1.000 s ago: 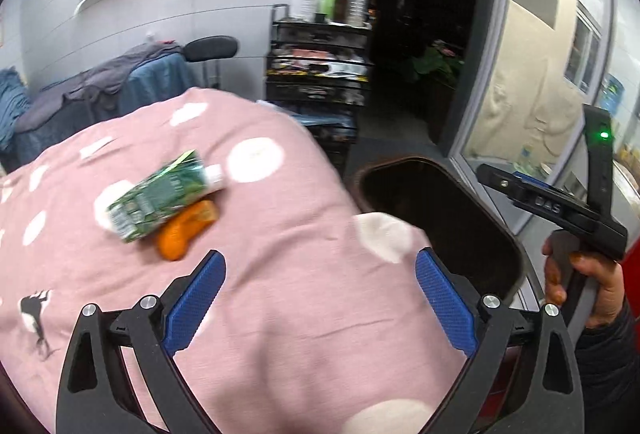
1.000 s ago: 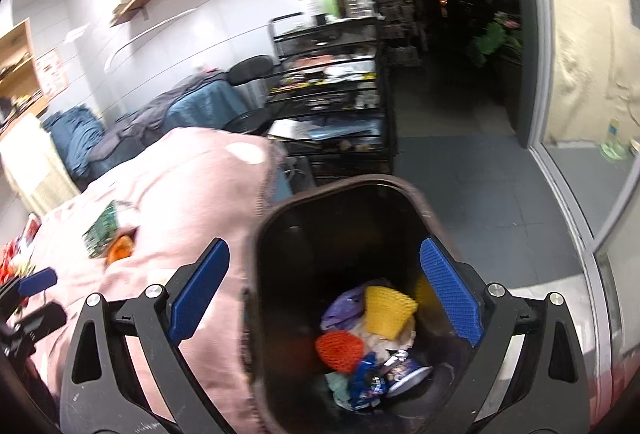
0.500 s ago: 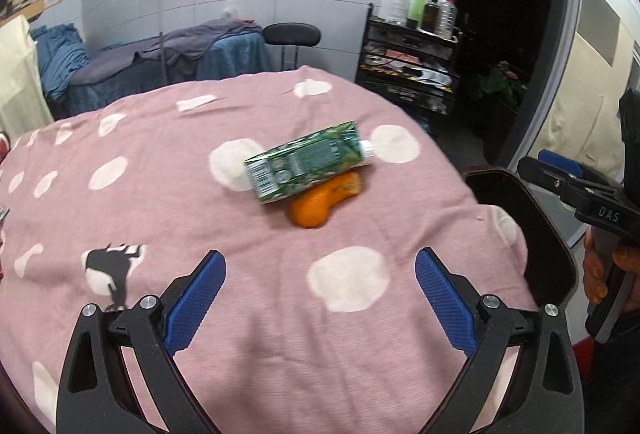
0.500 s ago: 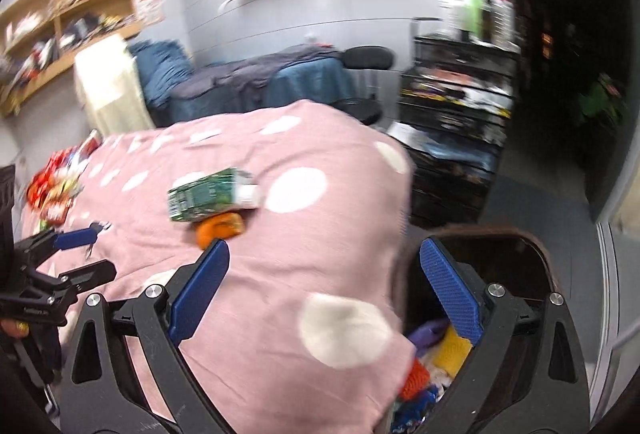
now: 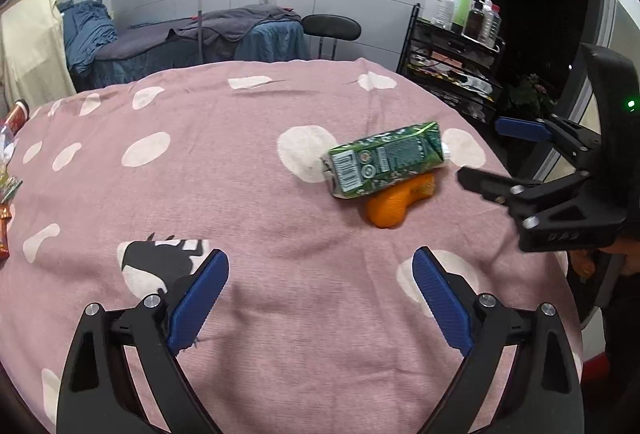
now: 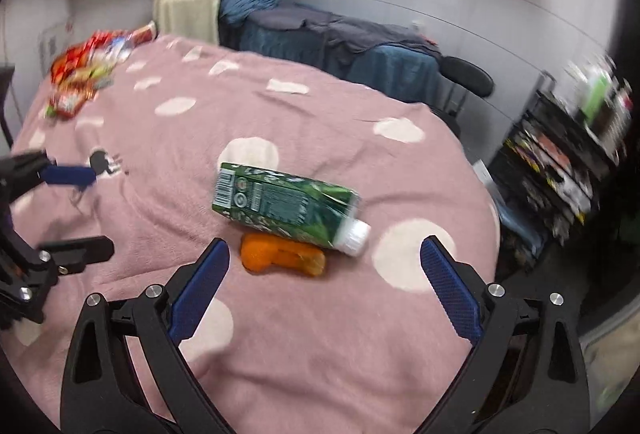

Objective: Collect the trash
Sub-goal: 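Grasp the green juice carton with the right tool while the left tool grasps the orange peel, then carry the green carton over the bin and open the right tool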

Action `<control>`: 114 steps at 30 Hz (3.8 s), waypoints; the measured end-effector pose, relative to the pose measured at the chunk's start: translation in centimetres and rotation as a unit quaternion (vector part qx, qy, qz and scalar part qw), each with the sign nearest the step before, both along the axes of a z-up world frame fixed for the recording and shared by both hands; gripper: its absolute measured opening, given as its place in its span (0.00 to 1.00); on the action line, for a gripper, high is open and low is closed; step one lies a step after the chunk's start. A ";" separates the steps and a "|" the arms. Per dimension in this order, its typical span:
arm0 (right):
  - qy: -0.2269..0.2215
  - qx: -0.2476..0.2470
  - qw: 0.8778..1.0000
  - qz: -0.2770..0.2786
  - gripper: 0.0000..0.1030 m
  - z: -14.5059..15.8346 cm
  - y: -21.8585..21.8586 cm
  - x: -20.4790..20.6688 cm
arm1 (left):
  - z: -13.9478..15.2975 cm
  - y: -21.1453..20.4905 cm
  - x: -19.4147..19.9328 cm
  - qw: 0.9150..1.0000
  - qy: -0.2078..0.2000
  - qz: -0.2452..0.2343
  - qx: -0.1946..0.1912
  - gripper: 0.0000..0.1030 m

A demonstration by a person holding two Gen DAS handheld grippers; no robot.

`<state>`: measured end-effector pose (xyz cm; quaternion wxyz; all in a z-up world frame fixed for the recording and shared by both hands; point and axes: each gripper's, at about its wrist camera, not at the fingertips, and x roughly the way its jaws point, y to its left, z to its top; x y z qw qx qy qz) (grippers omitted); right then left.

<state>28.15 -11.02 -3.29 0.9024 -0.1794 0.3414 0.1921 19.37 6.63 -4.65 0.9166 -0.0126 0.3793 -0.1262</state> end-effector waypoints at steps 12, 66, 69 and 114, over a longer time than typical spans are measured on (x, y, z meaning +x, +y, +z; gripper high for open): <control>-0.009 -0.205 0.975 0.090 0.89 -5.4 8.0 5.7 | -1.0 0.5 1.1 1.000 0.023 -0.016 -0.014 0.89; -0.045 0.142 0.978 -0.149 0.49 4.1 -13.1 -6.3 | 2.8 -7.0 0.7 0.994 0.020 -0.073 -0.085 0.20; -0.047 0.145 0.975 -0.163 0.49 3.9 -14.3 -8.0 | 3.1 -7.6 -0.2 0.992 0.015 -0.077 -0.094 0.20; 0.138 0.105 0.913 -0.368 0.62 -11.8 -27.1 -10.8 | 2.7 -18.8 -5.5 0.976 0.023 -0.184 -0.116 0.20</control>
